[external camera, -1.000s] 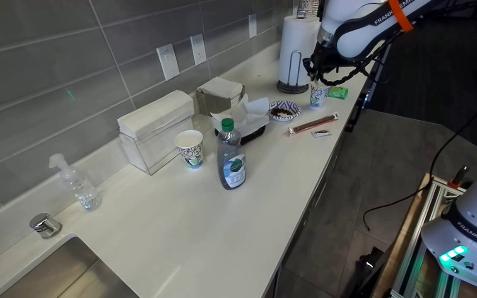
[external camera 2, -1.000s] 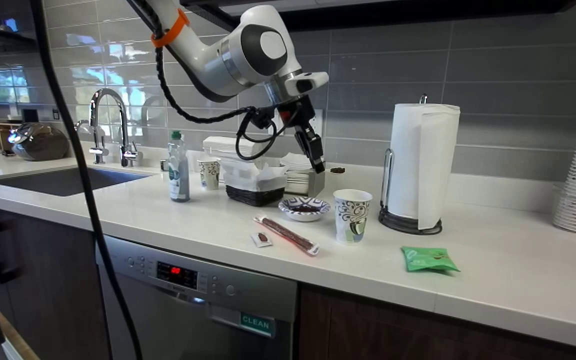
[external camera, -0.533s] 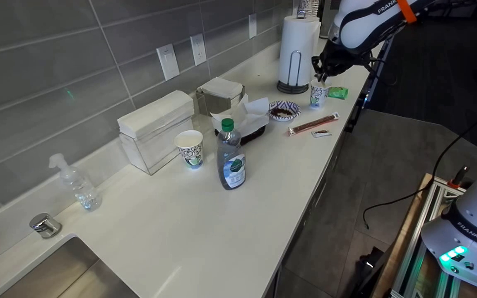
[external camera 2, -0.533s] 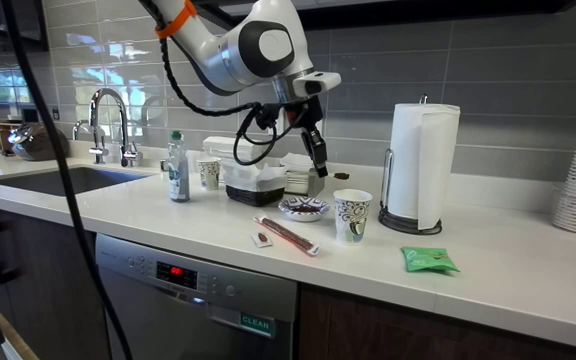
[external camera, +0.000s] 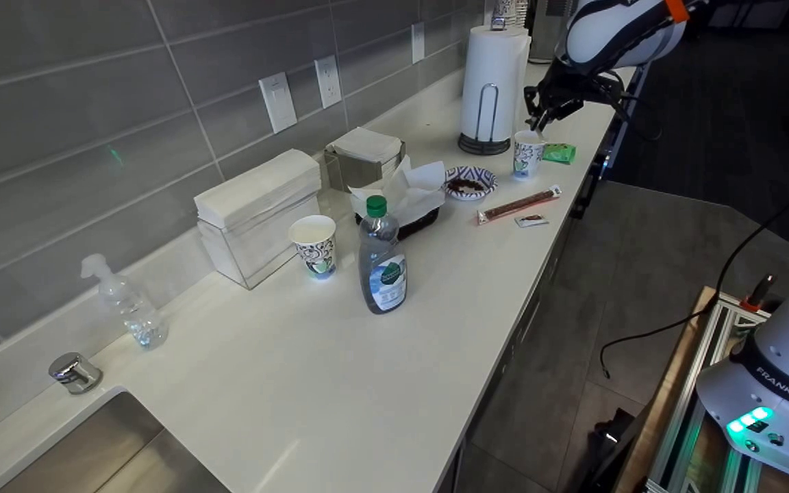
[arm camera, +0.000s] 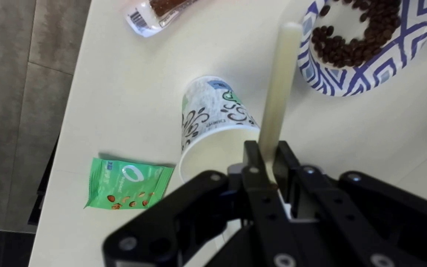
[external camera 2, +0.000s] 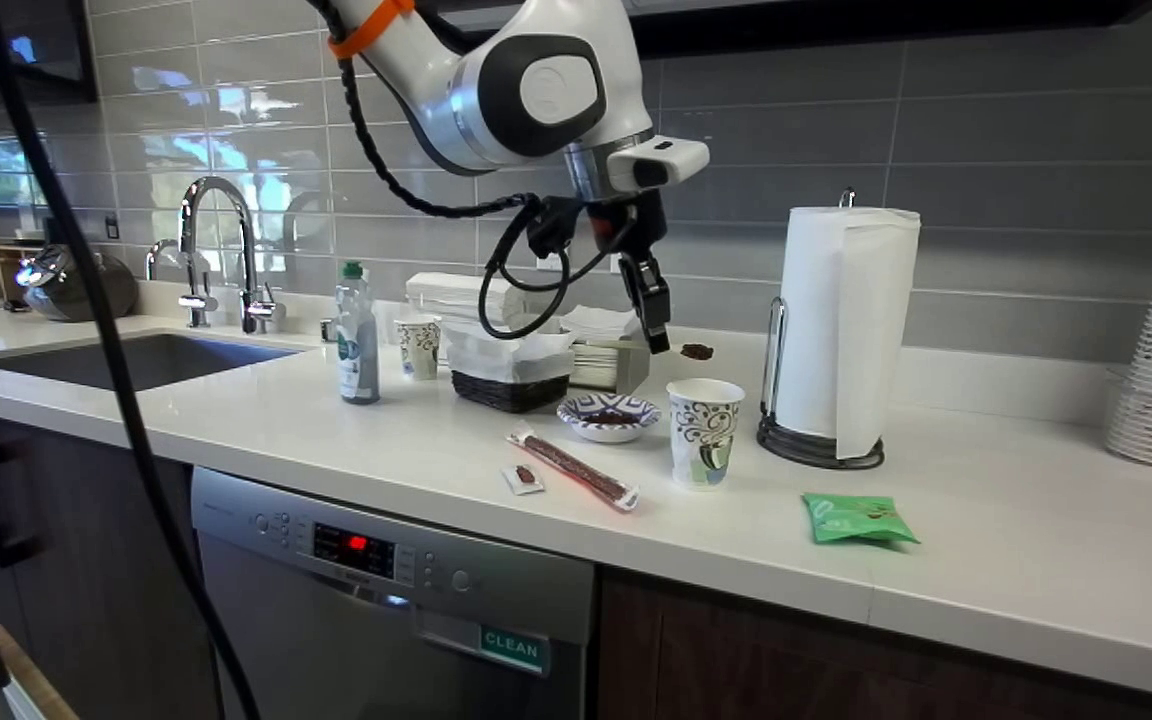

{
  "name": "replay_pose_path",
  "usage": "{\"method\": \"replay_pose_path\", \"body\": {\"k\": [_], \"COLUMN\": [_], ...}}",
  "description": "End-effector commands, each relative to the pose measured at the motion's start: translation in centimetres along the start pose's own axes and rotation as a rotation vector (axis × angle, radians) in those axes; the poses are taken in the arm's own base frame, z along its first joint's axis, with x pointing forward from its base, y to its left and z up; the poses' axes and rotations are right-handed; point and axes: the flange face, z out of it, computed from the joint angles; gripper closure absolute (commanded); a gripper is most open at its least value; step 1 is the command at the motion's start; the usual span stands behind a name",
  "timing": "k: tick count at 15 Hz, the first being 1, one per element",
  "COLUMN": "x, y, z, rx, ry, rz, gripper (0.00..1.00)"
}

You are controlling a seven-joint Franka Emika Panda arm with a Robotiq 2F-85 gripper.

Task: Transfer a spoonful of contents from the bowl to the cup

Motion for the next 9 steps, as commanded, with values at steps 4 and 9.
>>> {"method": "replay_pose_path", "body": {"k": [4, 9], "x": [0.8, 1.0], "y": [0.9, 1.5], "z": [1.1, 2.1], "rx": [0.073, 0.13], "ry": [-0.007, 0.003], "rz": [-0.001, -0.006], "gripper": [0.96, 0.96]}}
